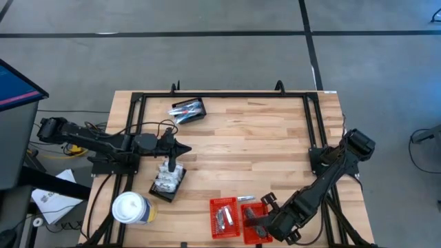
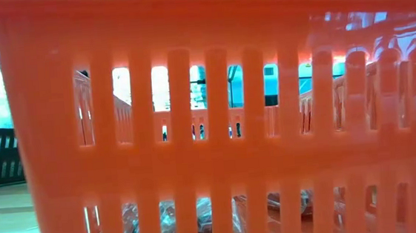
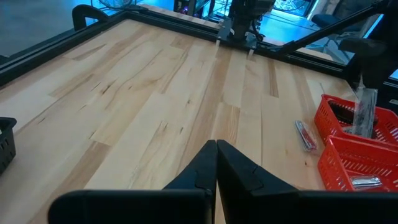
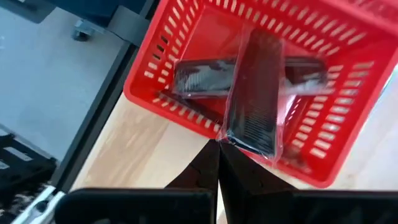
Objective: Pick & Place Travel size toiletries
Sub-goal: Put the black hair brush into the right red bin
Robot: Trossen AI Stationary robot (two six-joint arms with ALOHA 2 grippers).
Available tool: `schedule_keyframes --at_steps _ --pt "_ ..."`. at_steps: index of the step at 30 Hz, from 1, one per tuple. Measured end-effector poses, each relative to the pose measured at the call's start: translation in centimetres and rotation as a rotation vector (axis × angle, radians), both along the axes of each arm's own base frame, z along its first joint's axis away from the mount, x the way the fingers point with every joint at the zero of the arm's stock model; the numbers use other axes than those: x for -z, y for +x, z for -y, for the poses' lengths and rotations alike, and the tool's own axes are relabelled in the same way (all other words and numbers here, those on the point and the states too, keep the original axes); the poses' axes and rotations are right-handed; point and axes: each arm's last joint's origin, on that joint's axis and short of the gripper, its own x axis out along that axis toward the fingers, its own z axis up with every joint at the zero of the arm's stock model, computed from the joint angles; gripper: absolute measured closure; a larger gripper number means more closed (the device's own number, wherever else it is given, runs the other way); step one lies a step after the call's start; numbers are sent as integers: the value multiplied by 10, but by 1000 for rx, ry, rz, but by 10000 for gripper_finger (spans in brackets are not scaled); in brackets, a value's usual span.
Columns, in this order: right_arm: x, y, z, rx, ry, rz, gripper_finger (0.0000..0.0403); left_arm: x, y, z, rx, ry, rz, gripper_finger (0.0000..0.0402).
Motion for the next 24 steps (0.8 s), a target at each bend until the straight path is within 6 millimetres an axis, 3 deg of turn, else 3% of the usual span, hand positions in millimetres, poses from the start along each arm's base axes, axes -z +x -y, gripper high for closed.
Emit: schedule_keyframes --at_steps 15,20,24 --pt "-3 30 33 87 -78 62 403 0 0 0 0 0 0 401" --pt "-4 19 49 226 -238 -53 403 0 0 0 0 0 0 401" --pt "-11 18 53 294 -340 -20 403 0 0 0 3 8 -1 401"
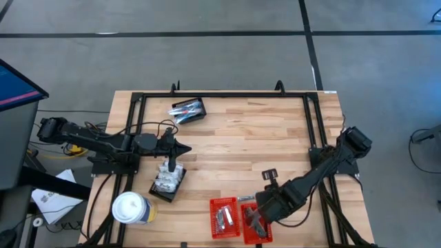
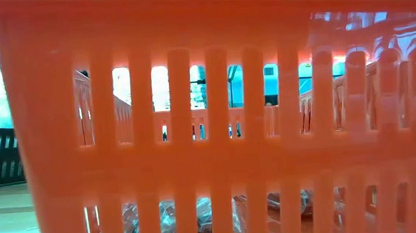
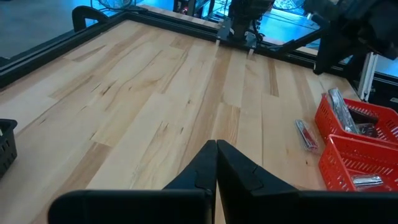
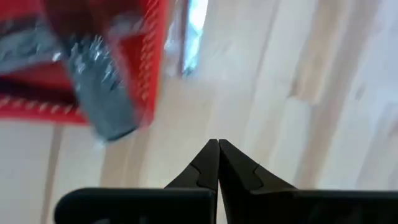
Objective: Pick & Place Travel size toiletries
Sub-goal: Put the black hair brush into the right red bin
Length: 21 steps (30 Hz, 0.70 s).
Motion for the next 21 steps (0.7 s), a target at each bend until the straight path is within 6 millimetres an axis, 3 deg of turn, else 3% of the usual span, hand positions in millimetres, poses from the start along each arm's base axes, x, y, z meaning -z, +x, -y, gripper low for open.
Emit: schedule_keyframes --at_steps 6,10,15,21 --pt "-11 7 -6 -17 36 73 403 0 0 0 0 -1 0 401" --pt "-9 -7 -17 33 99 -2 403 0 0 1 12 -10 1 401" --pt "-10 -19 -39 -9 163 27 403 0 0 2 21 -2 0 401" --pt "8 -12 -42 16 140 -17 403 -1 0 2 23 -5 7 401"
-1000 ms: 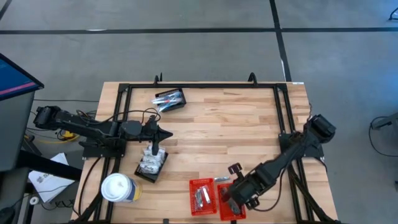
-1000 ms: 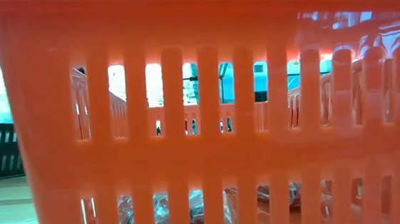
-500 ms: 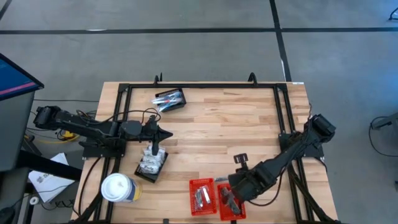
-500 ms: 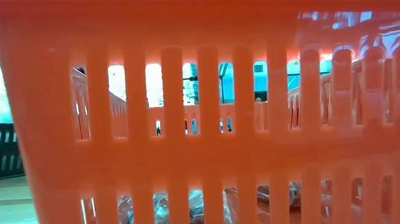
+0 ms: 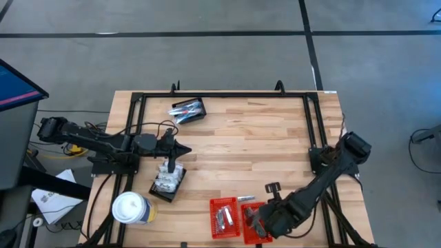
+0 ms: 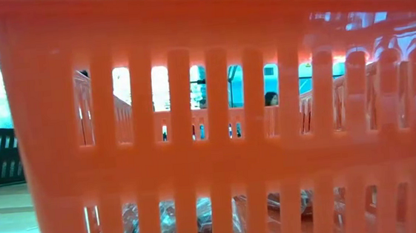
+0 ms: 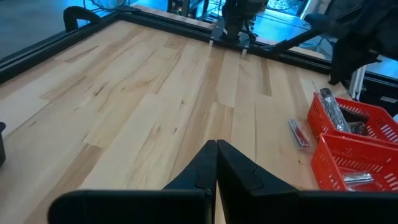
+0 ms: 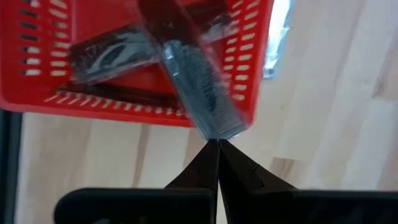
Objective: Pick & Place Travel size toiletries
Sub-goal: Put the black hair brush into the right red bin
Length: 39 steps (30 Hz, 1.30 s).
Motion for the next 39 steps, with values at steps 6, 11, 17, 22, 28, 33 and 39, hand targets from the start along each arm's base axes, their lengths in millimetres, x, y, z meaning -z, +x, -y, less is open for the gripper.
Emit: schedule_keyframes --at_steps 6,11,17,22,28,33,39 --pt "5 7 4 -5 -4 -18 403 -1 0 1 7 -1 7 401" --pt "5 7 4 -16 -2 -15 403 -1 0 1 7 1 6 401" --pt "5 0 6 34 -43 -62 403 -1 0 1 7 2 6 401" --pt "5 10 3 -8 12 4 403 -1 0 1 5 2 6 401" --pt "4 12 2 -36 20 19 403 -1 0 1 5 2 6 401" --pt "3 4 6 28 -30 -10 403 -1 0 1 6 2 6 401" --pt "5 9 6 29 -12 -2 403 -1 0 1 6 2 6 401"
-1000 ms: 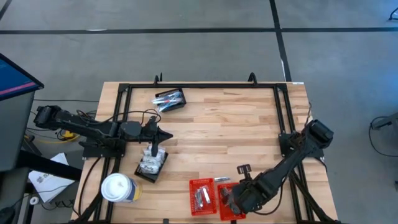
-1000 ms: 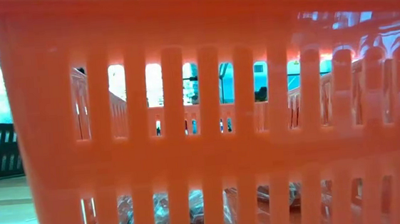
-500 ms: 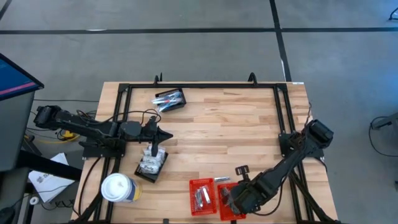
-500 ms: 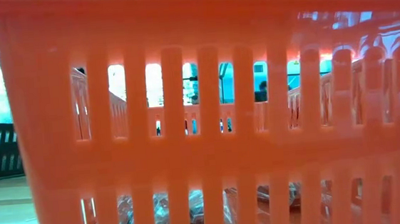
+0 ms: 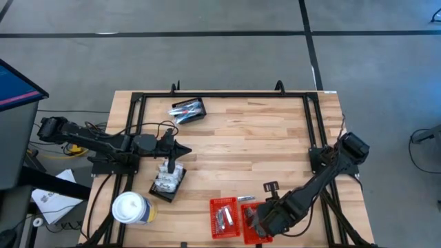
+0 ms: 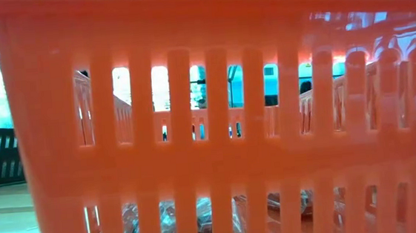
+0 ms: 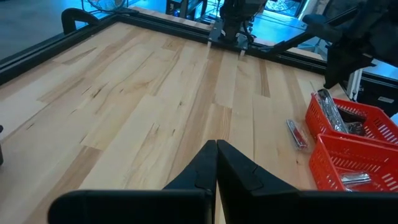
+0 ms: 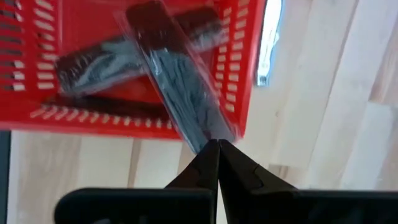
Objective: Pick & Place Travel size toiletries
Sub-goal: Put the black hair brush into the right red bin, then put the nail cutter into the left red bin
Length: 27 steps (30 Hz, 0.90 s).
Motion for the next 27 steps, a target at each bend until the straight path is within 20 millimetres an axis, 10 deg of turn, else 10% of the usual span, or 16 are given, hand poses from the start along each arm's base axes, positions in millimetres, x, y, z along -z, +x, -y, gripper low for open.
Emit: schedule_keyframes --at_steps 27 --pt "10 5 0 -19 4 -46 403 0 0 0 1 0 -1 401"
